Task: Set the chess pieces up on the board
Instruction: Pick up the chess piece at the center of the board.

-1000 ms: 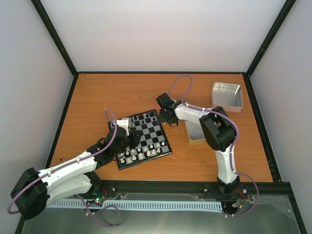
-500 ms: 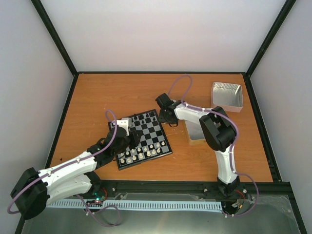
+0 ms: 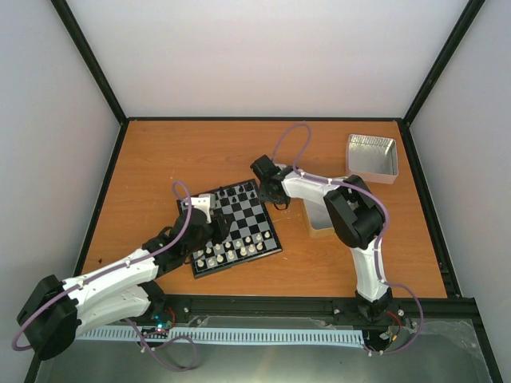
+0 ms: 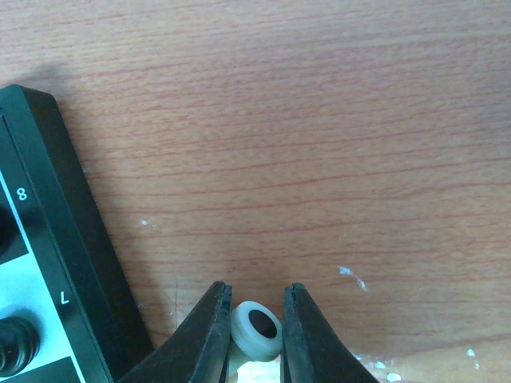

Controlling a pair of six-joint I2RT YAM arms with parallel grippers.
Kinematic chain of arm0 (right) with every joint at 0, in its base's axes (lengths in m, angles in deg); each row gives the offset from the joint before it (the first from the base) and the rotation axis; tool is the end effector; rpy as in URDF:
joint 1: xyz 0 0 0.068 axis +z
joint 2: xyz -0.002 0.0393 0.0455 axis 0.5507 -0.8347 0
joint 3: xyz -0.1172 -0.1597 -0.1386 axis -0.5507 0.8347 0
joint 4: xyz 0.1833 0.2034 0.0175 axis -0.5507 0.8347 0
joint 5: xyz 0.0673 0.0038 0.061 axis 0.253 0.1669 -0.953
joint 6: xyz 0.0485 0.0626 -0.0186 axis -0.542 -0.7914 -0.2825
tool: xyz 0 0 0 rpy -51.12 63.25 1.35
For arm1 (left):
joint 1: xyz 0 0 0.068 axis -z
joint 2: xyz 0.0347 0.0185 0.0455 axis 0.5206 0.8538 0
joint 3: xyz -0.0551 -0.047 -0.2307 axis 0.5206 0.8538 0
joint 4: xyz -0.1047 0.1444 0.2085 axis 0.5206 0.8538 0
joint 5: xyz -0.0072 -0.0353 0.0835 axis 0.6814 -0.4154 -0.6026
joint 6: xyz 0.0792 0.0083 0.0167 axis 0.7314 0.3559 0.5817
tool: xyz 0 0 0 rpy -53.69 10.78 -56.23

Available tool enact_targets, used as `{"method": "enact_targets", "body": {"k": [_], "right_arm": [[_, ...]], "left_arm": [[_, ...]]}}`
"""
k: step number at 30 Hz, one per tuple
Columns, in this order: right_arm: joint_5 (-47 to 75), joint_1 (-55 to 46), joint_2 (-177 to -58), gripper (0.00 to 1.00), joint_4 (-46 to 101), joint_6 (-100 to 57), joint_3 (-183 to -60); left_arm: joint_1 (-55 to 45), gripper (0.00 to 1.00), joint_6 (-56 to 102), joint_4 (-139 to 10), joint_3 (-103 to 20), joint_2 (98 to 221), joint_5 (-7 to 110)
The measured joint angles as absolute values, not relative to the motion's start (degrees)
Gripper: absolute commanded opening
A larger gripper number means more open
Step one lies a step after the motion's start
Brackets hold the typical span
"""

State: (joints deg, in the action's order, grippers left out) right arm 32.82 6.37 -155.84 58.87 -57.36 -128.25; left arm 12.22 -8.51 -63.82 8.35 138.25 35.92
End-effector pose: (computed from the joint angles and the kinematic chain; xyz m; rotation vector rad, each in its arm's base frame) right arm 0.3375 0.2627 0.0753 0.1166 2.7273 0.1272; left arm 0.1947 -0.1731 0.1456 -0.0695 2.1833 -0.7661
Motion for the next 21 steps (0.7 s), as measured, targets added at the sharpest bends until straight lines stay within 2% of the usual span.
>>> {"method": "enact_targets", "body": {"k": [6,14,17,21], "right_arm": [[32.82,6.37,-152.8,0.13,56.7,-58.51,-124.29],[29.04,5.17,-139.89,0.14,53.4,-63.06,-116.99],[25.22,4.89,-135.23,0.14,50.91,-65.62,-113.73],[17.59,4.86,-130.07,0.14,45.73,-70.82,-106.8]], "left_arm": [[12.22,0.54,-8.42,-64.02,9.35,137.28,36.53],[12.22,0.72,-6.78,-67.82,9.48,139.78,42.47],[12.25,0.76,-5.21,-69.51,8.43,142.73,45.95],[12.22,0.75,-3.48,-72.87,6.6,146.07,49.86]]}}
